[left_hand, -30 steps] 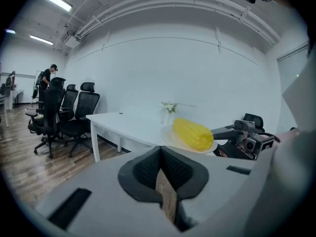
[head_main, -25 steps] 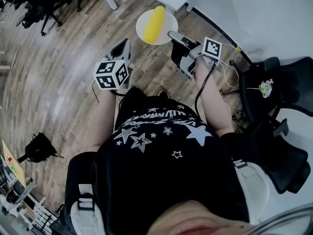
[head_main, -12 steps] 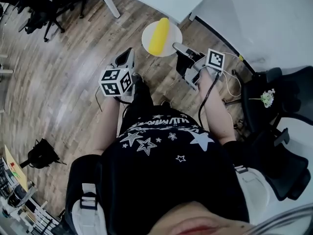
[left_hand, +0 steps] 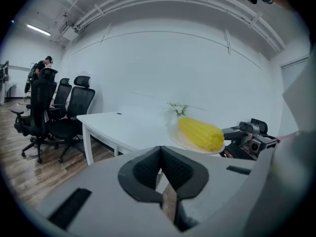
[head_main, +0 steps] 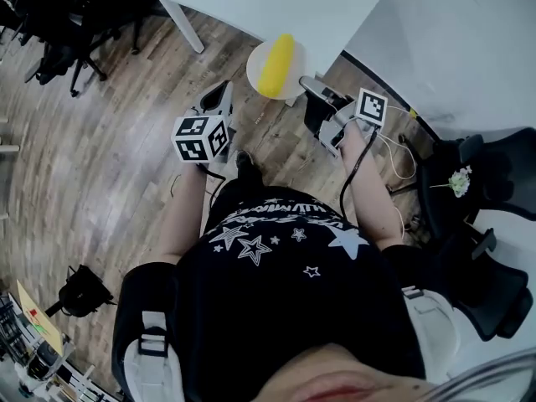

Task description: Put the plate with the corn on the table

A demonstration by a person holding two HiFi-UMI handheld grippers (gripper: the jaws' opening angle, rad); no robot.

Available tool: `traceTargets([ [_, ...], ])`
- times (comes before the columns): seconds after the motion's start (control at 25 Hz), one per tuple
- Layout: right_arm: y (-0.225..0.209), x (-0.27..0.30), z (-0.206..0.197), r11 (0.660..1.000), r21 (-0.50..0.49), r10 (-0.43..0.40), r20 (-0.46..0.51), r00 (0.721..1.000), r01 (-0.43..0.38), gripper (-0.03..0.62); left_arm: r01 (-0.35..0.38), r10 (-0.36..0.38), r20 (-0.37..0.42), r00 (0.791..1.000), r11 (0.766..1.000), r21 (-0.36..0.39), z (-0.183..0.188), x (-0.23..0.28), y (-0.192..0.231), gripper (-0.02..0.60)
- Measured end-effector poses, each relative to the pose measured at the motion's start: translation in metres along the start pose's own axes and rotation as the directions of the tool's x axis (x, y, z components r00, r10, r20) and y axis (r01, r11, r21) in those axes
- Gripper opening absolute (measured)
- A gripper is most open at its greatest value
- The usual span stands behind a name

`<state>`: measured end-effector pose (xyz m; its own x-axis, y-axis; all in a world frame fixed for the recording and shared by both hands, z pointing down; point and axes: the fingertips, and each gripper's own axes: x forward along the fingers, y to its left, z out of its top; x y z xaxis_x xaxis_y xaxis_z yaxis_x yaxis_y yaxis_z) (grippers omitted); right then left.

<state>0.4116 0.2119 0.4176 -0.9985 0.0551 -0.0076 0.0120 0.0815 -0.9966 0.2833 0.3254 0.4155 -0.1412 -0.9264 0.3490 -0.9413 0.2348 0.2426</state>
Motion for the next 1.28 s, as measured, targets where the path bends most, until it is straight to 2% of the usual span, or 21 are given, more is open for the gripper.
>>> traceTargets([
  [0.36, 0.004, 0.101, 0.03, 1.0, 0.002, -0.004, 0.054, 0.999, 0.004, 0.044, 0.034, -0.034, 0.001, 0.999, 0.999, -0.011, 0.037, 0.028, 0.096, 0.005],
  [0.64, 0.003, 0.172, 0.036, 0.998, 0.042, 0.047, 0.089, 0.995, -0.051, 0.044, 0.042, -0.042, 0.012, 0.999, 0.998, -0.049, 0.051, 0.037, 0.156, 0.005],
  [0.96, -0.011, 0.215, 0.05, 0.999, 0.043, 0.009, 0.06, 0.998, -0.012, 0.046, 0.005, -0.004, 0.012, 1.0, 0.997, -0.071, 0.055, 0.044, 0.204, 0.005],
  [1.28, -0.024, 0.282, 0.086, 0.998, 0.058, 0.028, 0.023, 0.999, -0.029, 0.046, -0.026, 0.026, 0.006, 1.0, 0.996, -0.085, 0.073, 0.082, 0.256, 0.005],
])
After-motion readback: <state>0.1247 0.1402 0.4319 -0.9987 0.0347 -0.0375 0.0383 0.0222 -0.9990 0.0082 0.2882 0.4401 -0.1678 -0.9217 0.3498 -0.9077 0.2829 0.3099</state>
